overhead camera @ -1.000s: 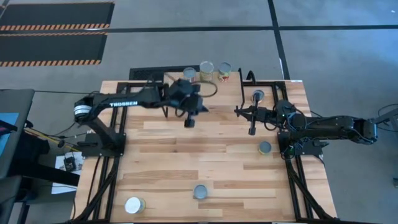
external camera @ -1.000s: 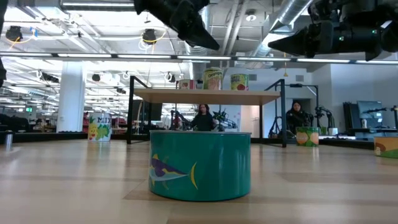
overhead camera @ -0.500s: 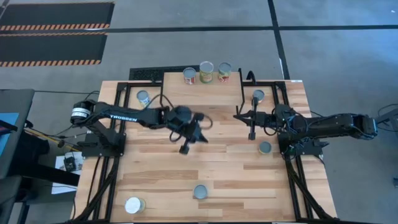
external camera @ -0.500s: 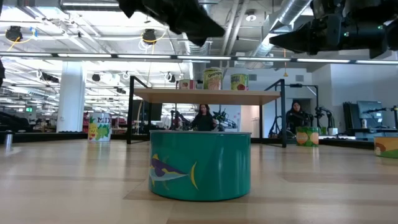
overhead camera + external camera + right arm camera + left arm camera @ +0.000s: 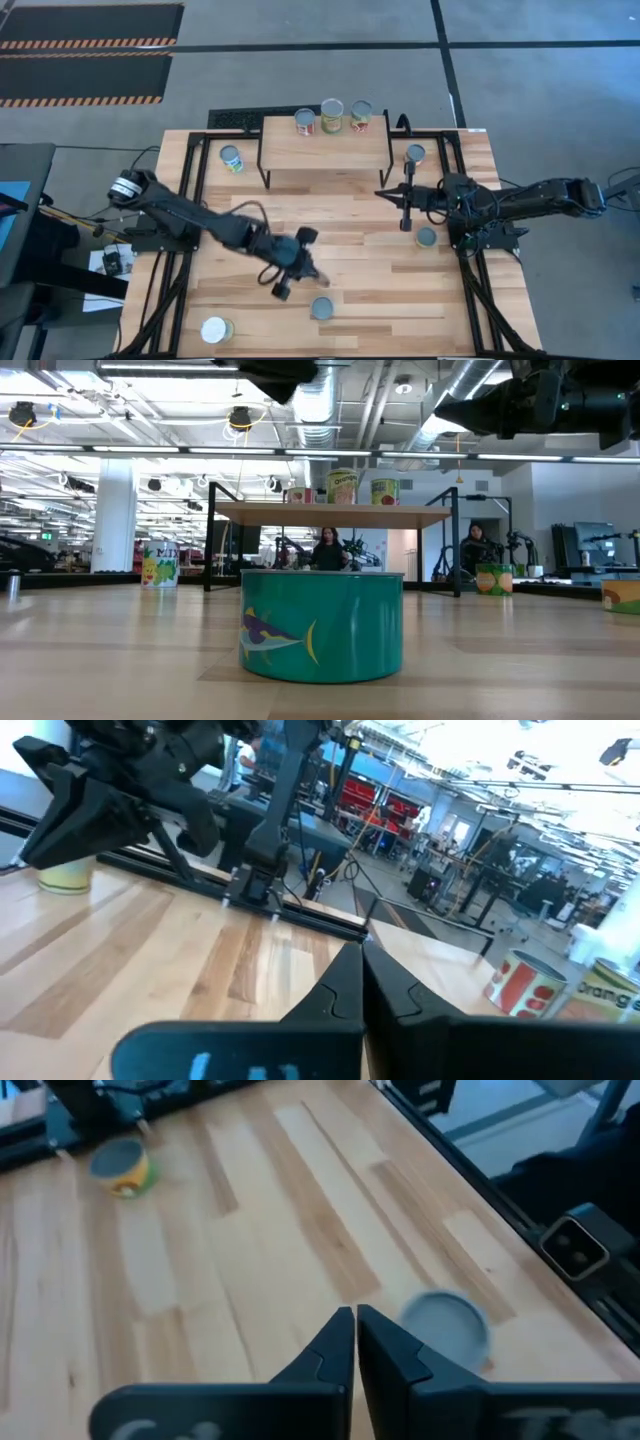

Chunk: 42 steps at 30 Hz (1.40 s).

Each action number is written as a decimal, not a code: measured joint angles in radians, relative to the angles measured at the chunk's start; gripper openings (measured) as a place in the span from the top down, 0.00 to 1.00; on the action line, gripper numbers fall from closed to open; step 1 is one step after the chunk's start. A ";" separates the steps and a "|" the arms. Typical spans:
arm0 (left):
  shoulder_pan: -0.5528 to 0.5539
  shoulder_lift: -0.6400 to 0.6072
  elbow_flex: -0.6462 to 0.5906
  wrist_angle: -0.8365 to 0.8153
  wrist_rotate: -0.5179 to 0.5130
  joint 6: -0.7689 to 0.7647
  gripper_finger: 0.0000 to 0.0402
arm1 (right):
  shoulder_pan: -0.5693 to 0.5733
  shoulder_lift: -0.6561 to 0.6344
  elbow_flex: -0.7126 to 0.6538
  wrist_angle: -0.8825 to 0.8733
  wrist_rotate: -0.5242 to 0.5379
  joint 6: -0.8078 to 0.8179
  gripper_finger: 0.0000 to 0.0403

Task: Pick and place cans onto a shelf
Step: Put the blue tuna can on the shelf

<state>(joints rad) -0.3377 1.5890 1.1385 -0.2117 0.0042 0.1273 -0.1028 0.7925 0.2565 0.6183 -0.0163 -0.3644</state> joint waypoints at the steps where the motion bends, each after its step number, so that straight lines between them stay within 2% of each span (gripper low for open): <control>1: -0.025 0.000 0.000 -0.011 -0.034 -0.017 0.96 | 0.007 0.000 0.000 0.000 0.000 0.003 0.98; 10: -0.195 0.000 0.000 -0.043 -0.202 -0.241 0.85 | 0.078 0.000 0.000 -0.006 0.000 0.050 0.98; 12: -0.221 0.009 0.000 -0.021 -0.244 -0.266 0.84 | 0.094 0.000 0.000 -0.006 0.000 0.051 0.98; 16: -0.240 0.074 0.000 0.053 -0.244 -0.271 0.88 | 0.121 0.000 0.000 -0.001 0.024 0.052 0.98; 20: -0.241 0.175 0.006 0.124 -0.151 -0.210 0.96 | 0.137 0.000 0.000 -0.004 0.049 0.052 0.98; 25: -0.242 0.246 0.046 0.116 -0.140 -0.155 0.99 | 0.134 0.000 0.000 -0.012 0.050 0.052 0.98; 36: -0.242 0.317 0.047 0.104 -0.155 -0.007 0.80 | 0.133 0.000 0.000 -0.015 0.053 0.045 0.98; 42: -0.234 0.356 0.047 0.136 -0.148 0.084 0.77 | 0.133 0.000 0.000 -0.014 0.059 0.046 0.98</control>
<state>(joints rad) -0.5716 1.9453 1.1854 -0.0754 -0.1442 0.2117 0.0305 0.7925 0.2562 0.6042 0.0430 -0.3180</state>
